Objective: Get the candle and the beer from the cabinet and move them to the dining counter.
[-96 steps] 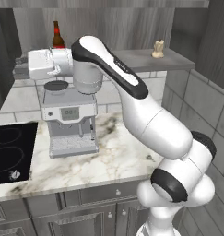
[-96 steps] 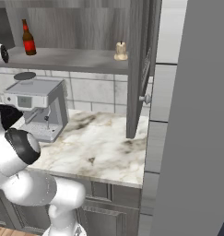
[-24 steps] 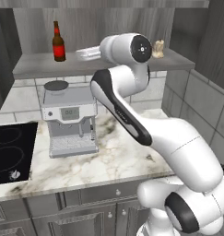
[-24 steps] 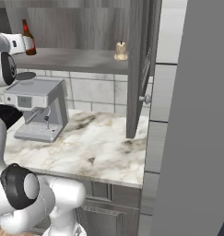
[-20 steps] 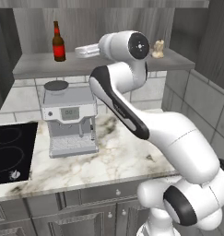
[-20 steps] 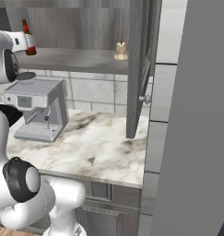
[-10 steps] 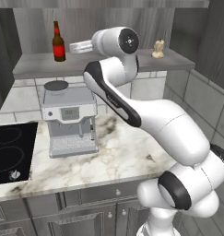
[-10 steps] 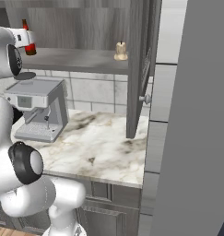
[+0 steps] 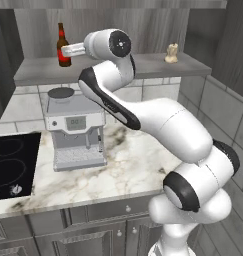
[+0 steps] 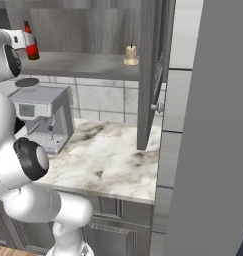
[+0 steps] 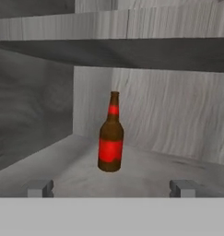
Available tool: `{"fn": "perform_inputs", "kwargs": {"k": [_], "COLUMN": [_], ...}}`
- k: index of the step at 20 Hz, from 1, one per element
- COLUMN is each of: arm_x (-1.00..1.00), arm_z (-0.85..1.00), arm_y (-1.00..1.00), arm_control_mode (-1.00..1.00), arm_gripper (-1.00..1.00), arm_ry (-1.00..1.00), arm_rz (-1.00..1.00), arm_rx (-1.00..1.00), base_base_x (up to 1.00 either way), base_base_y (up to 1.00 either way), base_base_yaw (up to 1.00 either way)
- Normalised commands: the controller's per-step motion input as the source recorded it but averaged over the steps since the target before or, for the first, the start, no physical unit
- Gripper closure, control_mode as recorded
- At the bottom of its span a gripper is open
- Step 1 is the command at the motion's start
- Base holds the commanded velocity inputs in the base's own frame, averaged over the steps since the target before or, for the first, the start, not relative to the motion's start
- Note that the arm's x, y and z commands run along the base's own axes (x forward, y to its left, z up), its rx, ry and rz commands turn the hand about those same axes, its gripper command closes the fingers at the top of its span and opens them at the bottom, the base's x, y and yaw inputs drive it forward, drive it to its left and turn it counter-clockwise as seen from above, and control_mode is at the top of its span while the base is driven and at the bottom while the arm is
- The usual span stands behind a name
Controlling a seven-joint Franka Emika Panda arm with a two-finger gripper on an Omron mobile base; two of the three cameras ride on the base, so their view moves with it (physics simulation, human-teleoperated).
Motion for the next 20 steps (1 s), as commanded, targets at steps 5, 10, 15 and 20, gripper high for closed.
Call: {"fn": "perform_inputs", "kwargs": {"k": [5, 10, 15, 20], "arm_x": [0.37, 0.21, 0.13, 0.06], "arm_z": [0.00, 0.00, 0.00, 0.00], "arm_y": [0.00, 0.00, 0.00, 0.00], "arm_control_mode": [-1.00, -1.00, -1.00, -1.00], "arm_gripper": [-1.00, -1.00, -1.00, -1.00], "arm_ry": [0.00, -0.02, -0.01, 0.00], "arm_rz": [0.00, 0.00, 0.00, 0.00], "arm_rx": [0.01, 0.00, 0.00, 0.00], "base_base_x": [0.00, 0.00, 0.00, 0.00], "base_base_y": [0.00, 0.00, 0.00, 0.00], "base_base_yaw": [0.00, 0.00, 0.00, 0.00]}}
